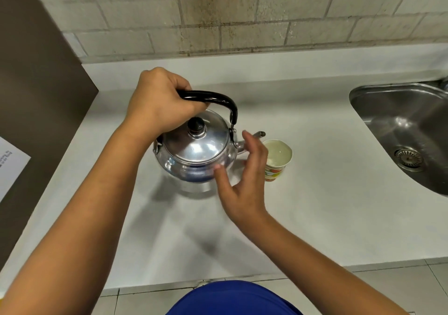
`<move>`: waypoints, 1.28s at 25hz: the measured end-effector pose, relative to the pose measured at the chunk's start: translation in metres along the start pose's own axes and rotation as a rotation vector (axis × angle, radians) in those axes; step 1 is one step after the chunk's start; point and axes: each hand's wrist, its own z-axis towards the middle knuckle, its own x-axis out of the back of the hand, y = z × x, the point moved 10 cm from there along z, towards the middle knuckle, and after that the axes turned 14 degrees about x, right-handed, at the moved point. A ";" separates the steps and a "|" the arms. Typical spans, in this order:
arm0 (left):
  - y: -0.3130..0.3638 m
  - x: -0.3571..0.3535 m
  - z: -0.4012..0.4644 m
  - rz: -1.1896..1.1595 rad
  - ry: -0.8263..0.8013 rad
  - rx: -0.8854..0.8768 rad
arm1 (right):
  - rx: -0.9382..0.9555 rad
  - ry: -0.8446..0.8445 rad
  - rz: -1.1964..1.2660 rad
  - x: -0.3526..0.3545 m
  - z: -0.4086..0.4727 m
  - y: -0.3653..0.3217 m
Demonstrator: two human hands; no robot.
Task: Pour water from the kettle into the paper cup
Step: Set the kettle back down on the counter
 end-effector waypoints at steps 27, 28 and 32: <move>-0.079 -0.021 0.015 -0.232 -0.062 0.124 | 0.152 -0.572 -0.054 -0.071 0.079 0.011; -0.081 -0.024 0.014 -0.226 -0.067 0.132 | 0.143 -0.570 -0.052 -0.071 0.077 0.014; -0.090 -0.034 0.016 -0.216 -0.095 0.165 | 0.130 -0.561 -0.055 -0.075 0.071 0.023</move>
